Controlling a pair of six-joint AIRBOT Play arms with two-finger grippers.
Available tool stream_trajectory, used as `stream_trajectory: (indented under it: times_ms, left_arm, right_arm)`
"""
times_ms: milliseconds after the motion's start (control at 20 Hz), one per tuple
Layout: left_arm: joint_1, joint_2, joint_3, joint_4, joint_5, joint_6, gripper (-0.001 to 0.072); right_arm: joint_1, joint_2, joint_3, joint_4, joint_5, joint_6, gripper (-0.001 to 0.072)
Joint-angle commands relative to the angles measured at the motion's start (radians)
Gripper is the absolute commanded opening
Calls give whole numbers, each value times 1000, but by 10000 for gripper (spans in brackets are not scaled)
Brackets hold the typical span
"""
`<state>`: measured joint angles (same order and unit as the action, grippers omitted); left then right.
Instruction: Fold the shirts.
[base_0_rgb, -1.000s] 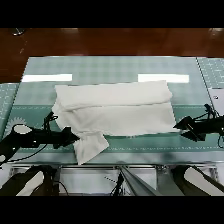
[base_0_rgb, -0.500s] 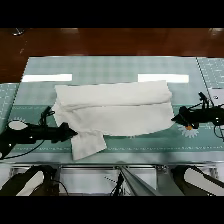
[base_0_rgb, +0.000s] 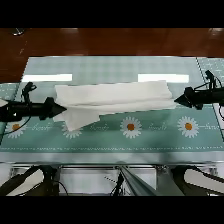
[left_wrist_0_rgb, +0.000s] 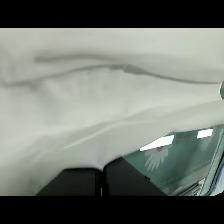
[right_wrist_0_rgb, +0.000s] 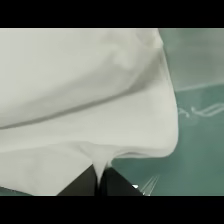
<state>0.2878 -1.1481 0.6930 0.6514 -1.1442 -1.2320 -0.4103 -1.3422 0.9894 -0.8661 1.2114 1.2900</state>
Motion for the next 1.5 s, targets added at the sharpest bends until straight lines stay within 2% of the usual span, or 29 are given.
stream_trajectory:
  times_ms: [0, 250, 450, 500, 550, 600, 700, 800, 900, 950, 1100, 1150, 1250, 1350, 1450]
  left_arm:
    - [-57, -193, 203, 0, 21, -46, 22]
    - [-75, -461, 513, 0, -50, -90, 22]
    - [-83, -603, 656, 0, -110, -93, 22]
    - [-86, -621, 665, -1, -116, -91, 33]
    - [-89, -628, 665, 0, -119, -88, 243]
    - [-87, -628, 668, 5, -138, -81, 712]
    - [-41, -627, 737, 126, -253, -102, 703]
    - [35, -602, 812, 373, -394, -195, 702]
    - [125, -521, 811, 582, -420, -259, 702]
    - [170, -463, 782, 611, -380, -265, 702]
    - [245, -236, 567, 486, -119, -263, 702]
    - [241, -143, 459, 421, -16, -234, 702]
    - [205, 14, 264, 298, 107, -154, 702]
    - [150, 110, 134, 207, 119, -81, 701]
    - [84, 142, 76, 161, 103, -61, 701]
  right_arm:
    - [60, -111, 130, 23, -54, 60, 25]
    - [96, -275, 323, 22, -56, 106, 25]
    - [97, -377, 394, 71, -73, 112, 26]
    - [97, -395, 394, 96, -90, 112, 93]
    - [97, -407, 394, 111, -97, 112, 385]
    - [97, -411, 394, 117, -96, 100, 634]
    - [58, -405, 415, 98, -59, 86, 623]
    - [-8, -392, 452, 53, 14, 86, 622]
    - [-73, -377, 455, -19, 64, 87, 622]
    - [-92, -378, 452, -55, 83, 93, 622]
    - [-100, -405, 427, -58, 77, 73, 621]
    - [-90, -423, 428, -40, 75, 65, 621]
    - [-61, -461, 428, 21, 65, 36, 621]
    - [-34, -497, 428, 68, 60, 28, 621]
    - [-3, -526, 428, 86, 61, 21, 621]
